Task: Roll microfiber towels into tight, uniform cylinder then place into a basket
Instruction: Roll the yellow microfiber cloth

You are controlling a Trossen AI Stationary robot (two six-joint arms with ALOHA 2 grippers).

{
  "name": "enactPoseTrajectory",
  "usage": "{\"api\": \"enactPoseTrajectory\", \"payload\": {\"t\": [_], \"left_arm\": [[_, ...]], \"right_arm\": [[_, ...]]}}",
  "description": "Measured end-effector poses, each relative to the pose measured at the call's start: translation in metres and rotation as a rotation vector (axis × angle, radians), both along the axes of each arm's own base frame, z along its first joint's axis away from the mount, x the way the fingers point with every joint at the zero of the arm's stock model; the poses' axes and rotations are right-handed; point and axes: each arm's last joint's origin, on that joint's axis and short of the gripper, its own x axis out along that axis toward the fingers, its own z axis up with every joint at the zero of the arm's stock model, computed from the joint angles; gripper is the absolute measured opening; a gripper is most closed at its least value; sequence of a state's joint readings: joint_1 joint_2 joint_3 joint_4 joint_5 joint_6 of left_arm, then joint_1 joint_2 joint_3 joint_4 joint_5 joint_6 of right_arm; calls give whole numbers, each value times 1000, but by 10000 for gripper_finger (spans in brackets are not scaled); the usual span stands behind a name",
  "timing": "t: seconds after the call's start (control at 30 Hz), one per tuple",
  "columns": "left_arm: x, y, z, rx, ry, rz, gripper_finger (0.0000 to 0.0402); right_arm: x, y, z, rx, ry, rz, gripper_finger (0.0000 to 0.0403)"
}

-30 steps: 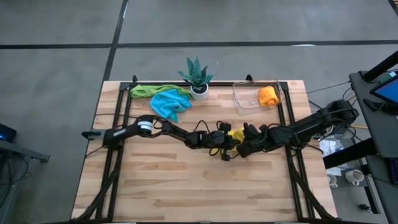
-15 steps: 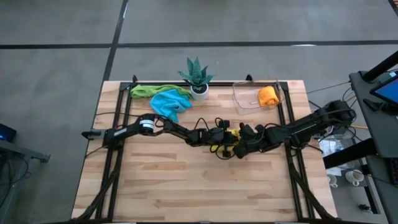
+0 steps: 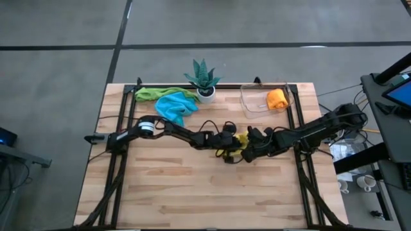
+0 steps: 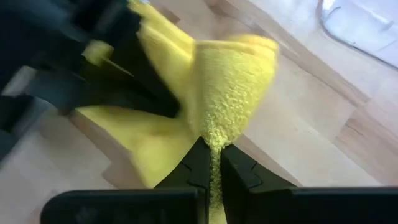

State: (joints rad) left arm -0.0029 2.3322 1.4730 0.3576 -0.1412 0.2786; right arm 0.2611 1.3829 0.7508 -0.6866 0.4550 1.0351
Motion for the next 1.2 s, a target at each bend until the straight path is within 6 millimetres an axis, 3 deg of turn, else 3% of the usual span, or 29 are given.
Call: {"api": "enactPoseTrajectory", "payload": {"t": [0.3,0.53,0.73,0.83,1.0,1.2], "left_arm": [[-25,-4,37,155,-55,-87,0],[-33,9,34,294,-204,-131,0],[-30,37,25,230,-216,-211,0],[-24,41,33,220,-261,-243,0],[-26,46,23,214,-183,-278,0],[-27,43,27,219,-138,-374,0]], "right_arm": [[-1,0,1,-2,3,4,11],[-1,0,0,4,18,34,11],[0,0,-1,3,26,42,11],[0,0,-2,3,31,42,11],[1,0,-2,4,26,43,11],[1,0,-2,3,24,42,11]]}}
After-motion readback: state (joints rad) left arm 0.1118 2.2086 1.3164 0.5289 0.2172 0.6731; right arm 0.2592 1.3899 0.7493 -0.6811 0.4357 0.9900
